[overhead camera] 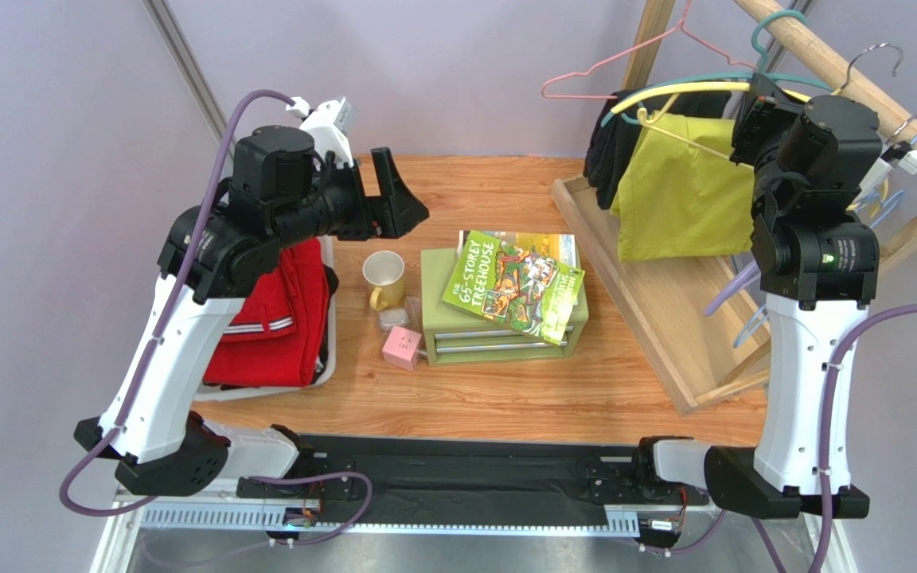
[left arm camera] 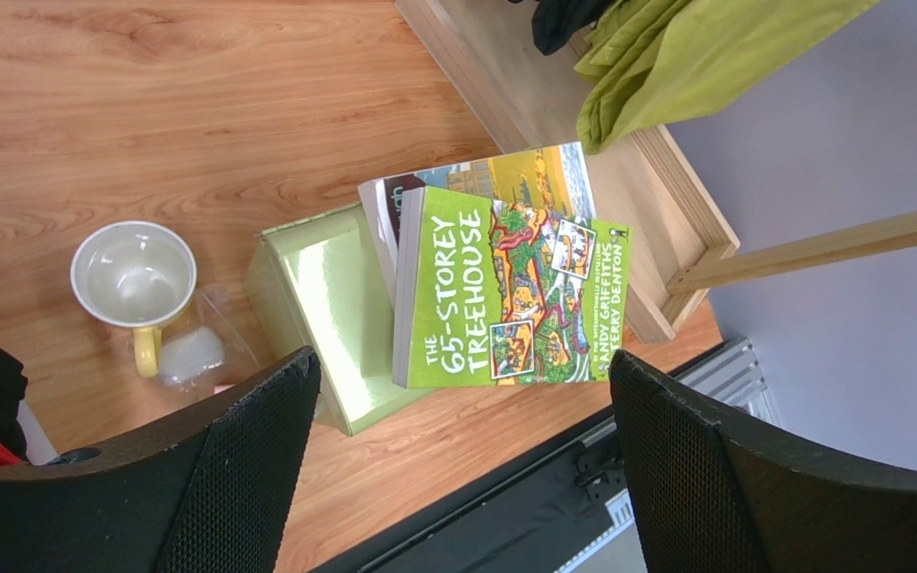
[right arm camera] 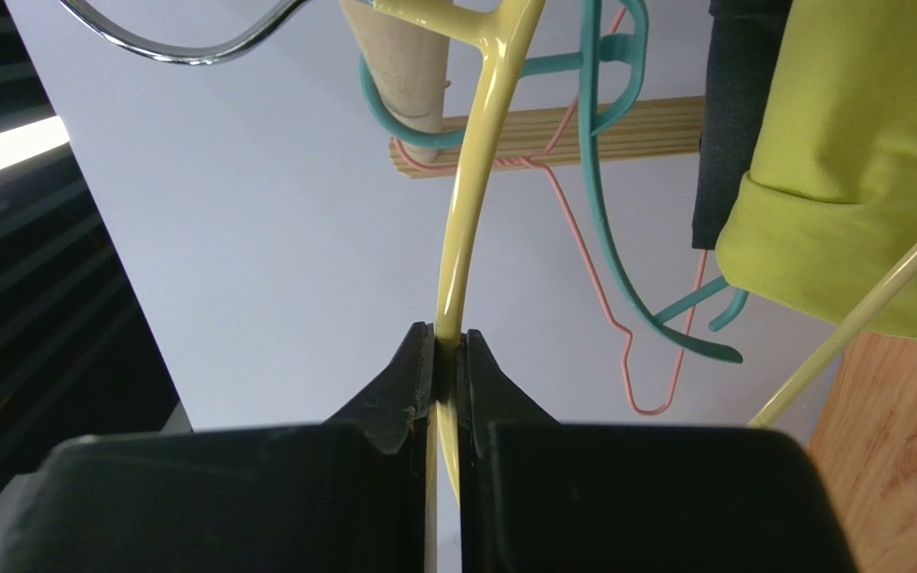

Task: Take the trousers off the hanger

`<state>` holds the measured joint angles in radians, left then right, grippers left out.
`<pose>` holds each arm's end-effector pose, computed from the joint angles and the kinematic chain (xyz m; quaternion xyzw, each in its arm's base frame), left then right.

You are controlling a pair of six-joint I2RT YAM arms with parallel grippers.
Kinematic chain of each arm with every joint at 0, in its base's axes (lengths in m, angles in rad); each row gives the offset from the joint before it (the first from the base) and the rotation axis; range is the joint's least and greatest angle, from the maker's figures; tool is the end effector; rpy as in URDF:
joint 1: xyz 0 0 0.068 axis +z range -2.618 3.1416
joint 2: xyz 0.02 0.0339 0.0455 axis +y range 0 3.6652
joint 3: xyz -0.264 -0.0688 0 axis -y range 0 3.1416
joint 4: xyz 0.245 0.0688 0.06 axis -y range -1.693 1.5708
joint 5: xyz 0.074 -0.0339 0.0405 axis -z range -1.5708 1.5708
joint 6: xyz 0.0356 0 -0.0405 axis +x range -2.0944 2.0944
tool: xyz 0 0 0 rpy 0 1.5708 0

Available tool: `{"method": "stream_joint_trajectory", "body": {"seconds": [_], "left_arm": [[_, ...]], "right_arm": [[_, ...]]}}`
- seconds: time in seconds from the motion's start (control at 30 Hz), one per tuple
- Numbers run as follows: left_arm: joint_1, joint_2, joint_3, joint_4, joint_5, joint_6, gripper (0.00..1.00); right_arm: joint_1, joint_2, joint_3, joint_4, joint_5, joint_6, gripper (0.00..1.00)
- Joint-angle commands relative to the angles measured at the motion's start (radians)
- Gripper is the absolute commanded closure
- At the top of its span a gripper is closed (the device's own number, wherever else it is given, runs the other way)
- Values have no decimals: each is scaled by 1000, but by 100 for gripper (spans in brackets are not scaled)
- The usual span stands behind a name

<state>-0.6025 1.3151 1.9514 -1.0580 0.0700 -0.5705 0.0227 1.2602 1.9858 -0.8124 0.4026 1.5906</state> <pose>0.1754 -0.1236 0.5179 0.0324 0.8385 -0.3251 0.4361 0.1894 -0.0097 0.5631 0.6056 0.4160 0.3761 0.5645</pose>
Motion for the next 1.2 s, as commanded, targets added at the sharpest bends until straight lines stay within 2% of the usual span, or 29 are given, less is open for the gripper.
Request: {"method": "stream_joint_trajectory", "body": {"seconds": [0.0, 0.33, 0.67, 0.83, 0.9, 1.17], "left_arm": [[-8, -8, 14, 23, -1, 21, 5], [-8, -11, 9, 26, -6, 24, 5], [-11, 4, 21, 43, 51, 17, 9], [-19, 6, 18, 128, 192, 43, 12], [-19, 9, 18, 180, 270, 37, 12], [-42, 55, 69, 372, 459, -49, 12]], "right_arm": [[-7, -25, -7, 19, 94, 86, 100], [-6, -99, -110, 1, 62, 83, 100], [-7, -159, -179, -8, 71, 94, 100], [-9, -125, -128, 7, -13, -13, 100], [-13, -111, -119, 66, -77, -91, 100], [-13, -127, -120, 189, -182, -296, 100]]}}
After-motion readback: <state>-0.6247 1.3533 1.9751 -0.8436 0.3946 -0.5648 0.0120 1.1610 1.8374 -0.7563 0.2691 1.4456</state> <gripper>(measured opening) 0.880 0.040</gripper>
